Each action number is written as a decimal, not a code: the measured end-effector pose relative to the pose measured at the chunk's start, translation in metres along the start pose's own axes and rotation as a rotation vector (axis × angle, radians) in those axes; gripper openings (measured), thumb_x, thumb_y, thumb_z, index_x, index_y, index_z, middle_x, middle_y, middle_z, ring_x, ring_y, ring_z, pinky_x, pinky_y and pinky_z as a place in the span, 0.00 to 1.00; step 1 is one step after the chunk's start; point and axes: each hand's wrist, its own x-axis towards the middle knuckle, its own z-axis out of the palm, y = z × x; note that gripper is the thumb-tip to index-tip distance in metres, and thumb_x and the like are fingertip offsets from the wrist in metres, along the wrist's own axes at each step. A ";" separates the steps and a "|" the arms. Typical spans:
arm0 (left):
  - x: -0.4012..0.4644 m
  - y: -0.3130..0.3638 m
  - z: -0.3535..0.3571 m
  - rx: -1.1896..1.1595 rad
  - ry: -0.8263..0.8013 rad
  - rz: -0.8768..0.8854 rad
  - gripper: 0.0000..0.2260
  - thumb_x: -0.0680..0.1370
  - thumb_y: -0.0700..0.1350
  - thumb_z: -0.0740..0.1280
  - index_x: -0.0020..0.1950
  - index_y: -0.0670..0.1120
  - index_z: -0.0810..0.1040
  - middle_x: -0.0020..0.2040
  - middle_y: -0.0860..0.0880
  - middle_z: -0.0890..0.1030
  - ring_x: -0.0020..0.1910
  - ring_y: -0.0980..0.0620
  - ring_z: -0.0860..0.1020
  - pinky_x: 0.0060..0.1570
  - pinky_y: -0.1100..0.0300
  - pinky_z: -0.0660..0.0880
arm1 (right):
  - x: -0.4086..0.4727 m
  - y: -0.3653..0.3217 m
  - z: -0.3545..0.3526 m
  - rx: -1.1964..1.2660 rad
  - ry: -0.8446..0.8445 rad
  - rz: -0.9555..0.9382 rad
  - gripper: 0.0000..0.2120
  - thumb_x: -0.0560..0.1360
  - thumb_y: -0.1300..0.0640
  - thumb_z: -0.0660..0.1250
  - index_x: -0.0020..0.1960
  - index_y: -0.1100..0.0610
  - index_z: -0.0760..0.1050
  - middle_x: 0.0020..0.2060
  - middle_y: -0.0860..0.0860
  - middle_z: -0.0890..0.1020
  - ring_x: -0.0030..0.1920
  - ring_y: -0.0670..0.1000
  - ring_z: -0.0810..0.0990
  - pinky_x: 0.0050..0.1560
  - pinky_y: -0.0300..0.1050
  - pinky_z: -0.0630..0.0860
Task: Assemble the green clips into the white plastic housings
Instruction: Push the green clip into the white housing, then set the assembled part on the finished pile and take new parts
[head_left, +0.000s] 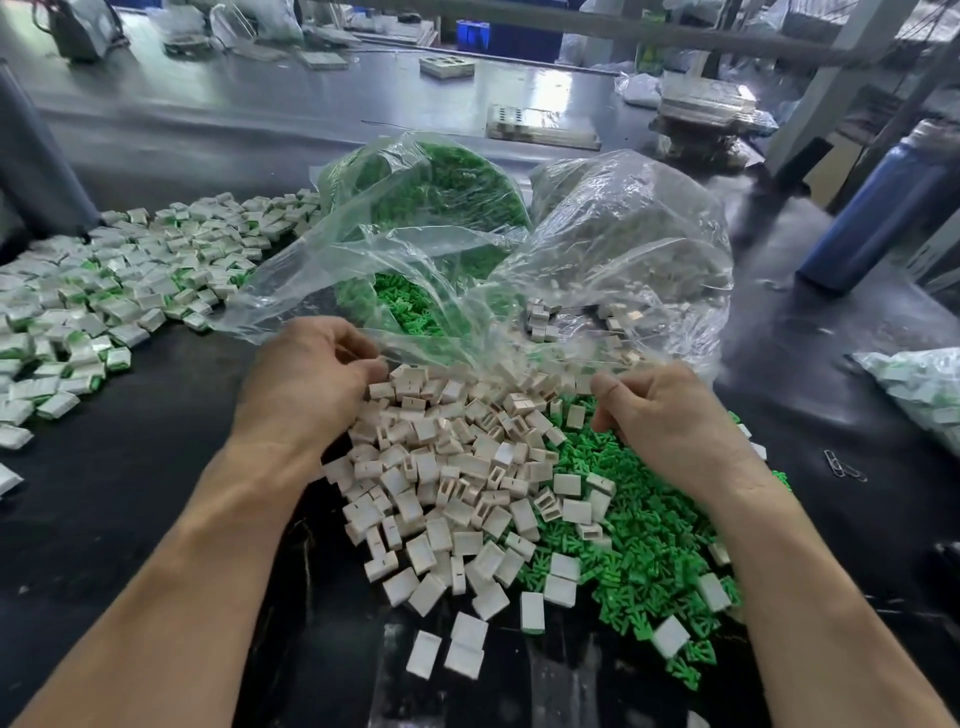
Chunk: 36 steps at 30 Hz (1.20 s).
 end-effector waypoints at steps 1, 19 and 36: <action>0.003 -0.003 -0.002 0.029 0.023 -0.028 0.06 0.77 0.46 0.77 0.42 0.54 0.83 0.37 0.57 0.83 0.36 0.59 0.81 0.31 0.63 0.71 | 0.000 0.001 -0.001 -0.016 -0.007 0.009 0.19 0.82 0.39 0.64 0.38 0.42 0.84 0.23 0.47 0.75 0.22 0.46 0.68 0.27 0.40 0.67; 0.000 -0.002 0.010 0.052 0.122 0.051 0.07 0.78 0.50 0.75 0.44 0.50 0.81 0.38 0.51 0.83 0.38 0.48 0.83 0.41 0.48 0.83 | 0.001 0.009 -0.002 -0.077 0.028 0.039 0.18 0.80 0.39 0.68 0.41 0.52 0.83 0.24 0.44 0.78 0.20 0.41 0.70 0.20 0.29 0.64; -0.005 0.001 0.028 0.132 -0.069 0.042 0.07 0.82 0.44 0.69 0.56 0.56 0.83 0.47 0.57 0.83 0.48 0.55 0.81 0.53 0.55 0.80 | -0.002 0.005 -0.001 -0.114 -0.028 0.034 0.12 0.79 0.40 0.70 0.43 0.47 0.81 0.32 0.44 0.82 0.27 0.38 0.76 0.28 0.32 0.68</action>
